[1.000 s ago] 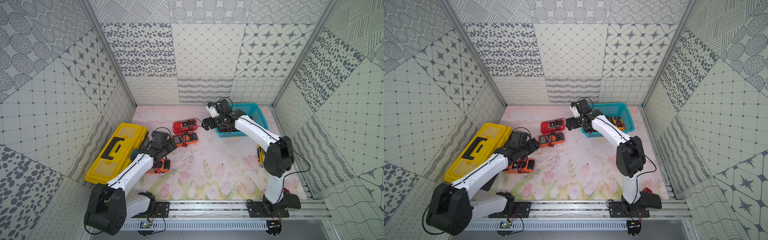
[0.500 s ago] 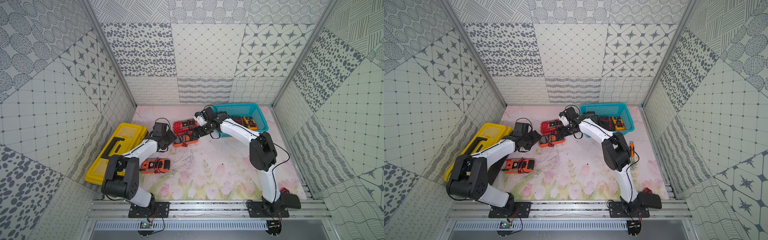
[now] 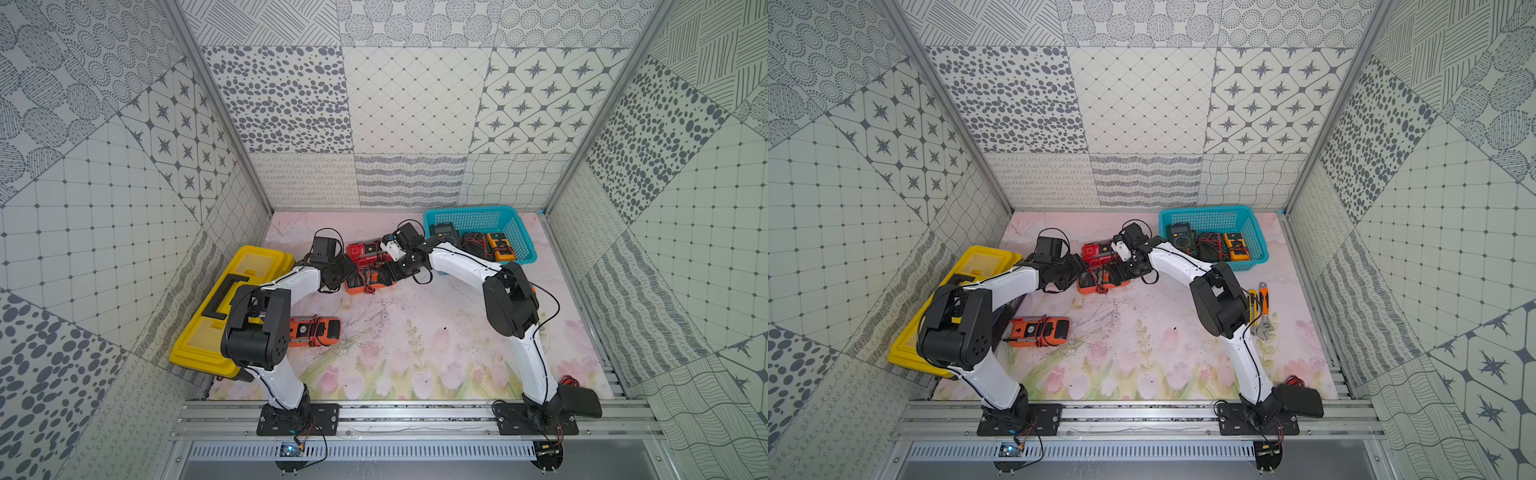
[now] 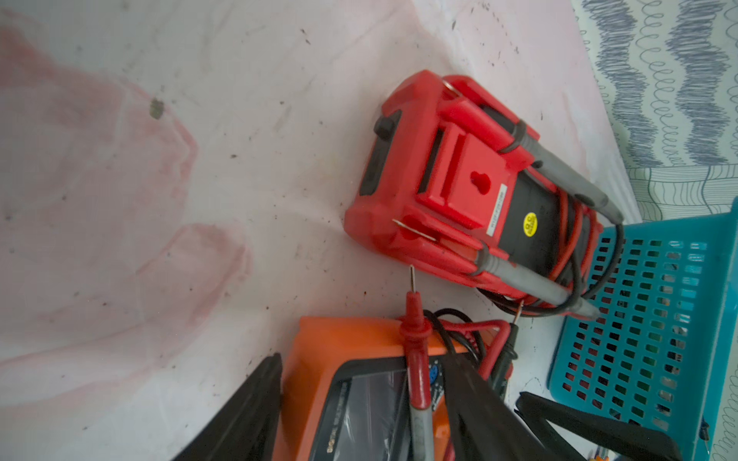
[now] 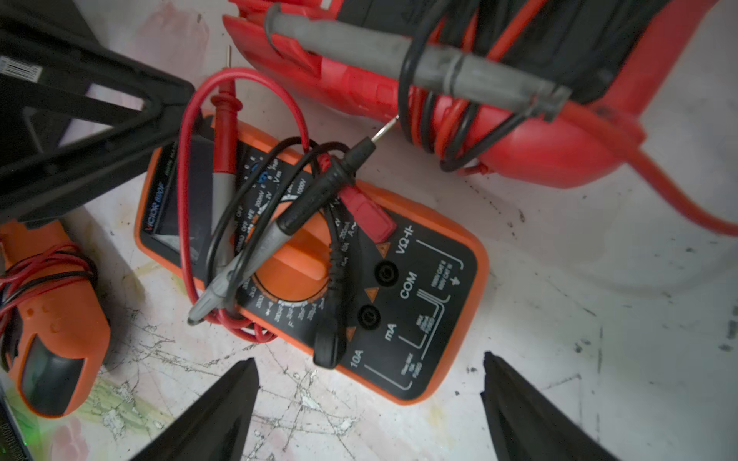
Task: Put the multimeter into the basket
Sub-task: Pick up the multimeter from the center of the board.
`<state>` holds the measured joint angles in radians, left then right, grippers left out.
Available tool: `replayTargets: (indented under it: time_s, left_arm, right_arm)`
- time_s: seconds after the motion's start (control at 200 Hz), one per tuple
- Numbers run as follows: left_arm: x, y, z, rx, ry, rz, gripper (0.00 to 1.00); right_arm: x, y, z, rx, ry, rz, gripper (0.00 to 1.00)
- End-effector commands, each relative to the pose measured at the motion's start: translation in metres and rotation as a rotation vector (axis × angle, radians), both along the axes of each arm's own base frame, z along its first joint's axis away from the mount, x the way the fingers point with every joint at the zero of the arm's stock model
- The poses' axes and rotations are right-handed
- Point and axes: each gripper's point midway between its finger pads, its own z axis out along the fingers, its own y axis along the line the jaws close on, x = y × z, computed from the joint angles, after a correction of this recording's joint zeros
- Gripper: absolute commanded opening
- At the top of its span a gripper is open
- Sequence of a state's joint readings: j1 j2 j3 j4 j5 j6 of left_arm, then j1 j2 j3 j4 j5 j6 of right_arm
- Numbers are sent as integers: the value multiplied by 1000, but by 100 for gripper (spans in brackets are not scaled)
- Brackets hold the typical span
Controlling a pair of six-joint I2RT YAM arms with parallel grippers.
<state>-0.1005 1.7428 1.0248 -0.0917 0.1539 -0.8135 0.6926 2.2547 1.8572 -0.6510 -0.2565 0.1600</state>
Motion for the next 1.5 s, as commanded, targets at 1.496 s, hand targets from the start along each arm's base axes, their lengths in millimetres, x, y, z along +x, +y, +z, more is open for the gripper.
replayTargets:
  time_s: [1.496]
  left_arm:
    - [28,-81,19,-83,-133,-276,73]
  right_arm:
    - [-97,-26,22,-195,-145,-61,99]
